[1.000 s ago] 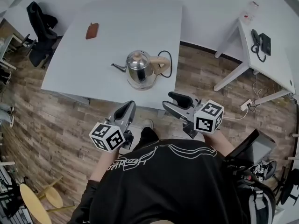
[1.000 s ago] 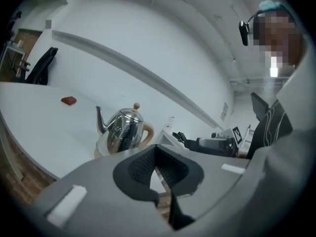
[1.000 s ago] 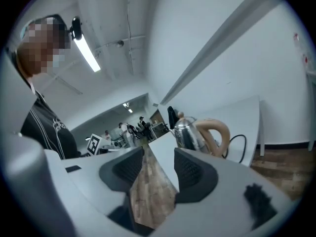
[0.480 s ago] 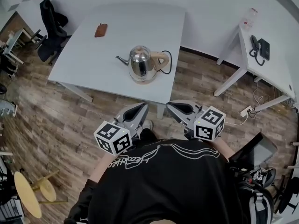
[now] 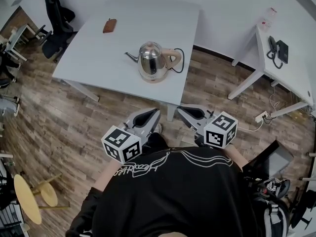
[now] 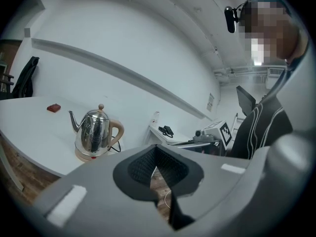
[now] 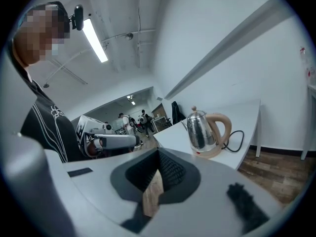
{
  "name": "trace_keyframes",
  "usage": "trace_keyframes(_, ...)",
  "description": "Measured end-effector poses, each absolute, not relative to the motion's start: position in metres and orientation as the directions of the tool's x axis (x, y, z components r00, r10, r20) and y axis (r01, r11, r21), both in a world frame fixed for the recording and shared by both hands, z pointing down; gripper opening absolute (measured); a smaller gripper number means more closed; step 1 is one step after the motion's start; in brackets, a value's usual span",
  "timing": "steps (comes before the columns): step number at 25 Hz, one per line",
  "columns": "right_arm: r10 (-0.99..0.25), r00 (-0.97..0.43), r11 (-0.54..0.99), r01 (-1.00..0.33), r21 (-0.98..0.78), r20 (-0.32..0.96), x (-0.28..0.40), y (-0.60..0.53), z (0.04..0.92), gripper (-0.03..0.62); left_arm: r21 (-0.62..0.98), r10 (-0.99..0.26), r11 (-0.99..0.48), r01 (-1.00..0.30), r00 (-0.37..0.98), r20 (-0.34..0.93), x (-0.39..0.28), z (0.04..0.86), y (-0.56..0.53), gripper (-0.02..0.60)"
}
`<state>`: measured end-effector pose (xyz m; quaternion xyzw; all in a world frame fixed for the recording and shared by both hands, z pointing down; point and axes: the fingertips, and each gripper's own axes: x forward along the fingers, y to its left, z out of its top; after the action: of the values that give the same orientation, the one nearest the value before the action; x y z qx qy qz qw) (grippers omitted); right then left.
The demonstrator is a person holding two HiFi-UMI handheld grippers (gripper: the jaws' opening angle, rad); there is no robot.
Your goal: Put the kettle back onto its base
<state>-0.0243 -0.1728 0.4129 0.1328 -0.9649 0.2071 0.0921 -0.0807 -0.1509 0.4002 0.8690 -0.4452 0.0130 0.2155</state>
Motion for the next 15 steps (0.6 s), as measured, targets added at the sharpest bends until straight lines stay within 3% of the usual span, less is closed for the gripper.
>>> trace_keyframes(15,-0.199,-0.952,0.875,-0.280,-0.395,0.234,-0.015,-0.160,0.414,0.005,0.424,-0.762,-0.476,-0.771,0.602,0.239,-0.070,0.411,-0.140,0.005)
